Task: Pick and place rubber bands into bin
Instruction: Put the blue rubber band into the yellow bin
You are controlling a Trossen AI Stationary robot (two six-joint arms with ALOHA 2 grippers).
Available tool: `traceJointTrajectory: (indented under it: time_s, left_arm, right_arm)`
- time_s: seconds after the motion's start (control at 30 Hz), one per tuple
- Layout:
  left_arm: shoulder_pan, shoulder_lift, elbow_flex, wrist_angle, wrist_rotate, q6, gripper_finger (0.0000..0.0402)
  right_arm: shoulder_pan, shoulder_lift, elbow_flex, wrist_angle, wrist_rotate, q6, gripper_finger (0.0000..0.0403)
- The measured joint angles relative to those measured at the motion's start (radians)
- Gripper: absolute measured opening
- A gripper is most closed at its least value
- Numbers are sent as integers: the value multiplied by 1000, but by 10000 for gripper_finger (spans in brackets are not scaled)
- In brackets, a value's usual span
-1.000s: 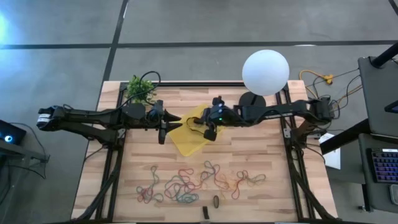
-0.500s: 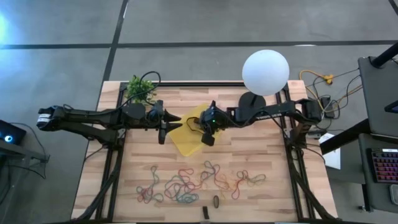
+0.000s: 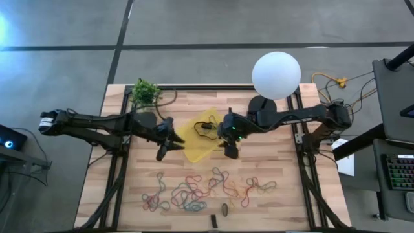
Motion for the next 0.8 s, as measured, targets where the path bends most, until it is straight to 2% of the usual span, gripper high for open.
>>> traceJointTrajectory:
  time_s: [0.2,0.33,0.57,0.8]
  left_arm:
    - [-63,6,-10,-283,31,-20,109]
    - [-132,8,-21,-385,48,-5,109]
    - [-287,83,-25,-393,14,164,109]
    - [-374,230,-24,-393,-25,234,109]
  right_arm:
    - [98,-109,-49,-58,4,55,152]
    - [161,-192,-113,-53,13,136,143]
    - [252,-337,-243,-45,123,327,131]
    - [322,-452,-339,-38,205,484,128]
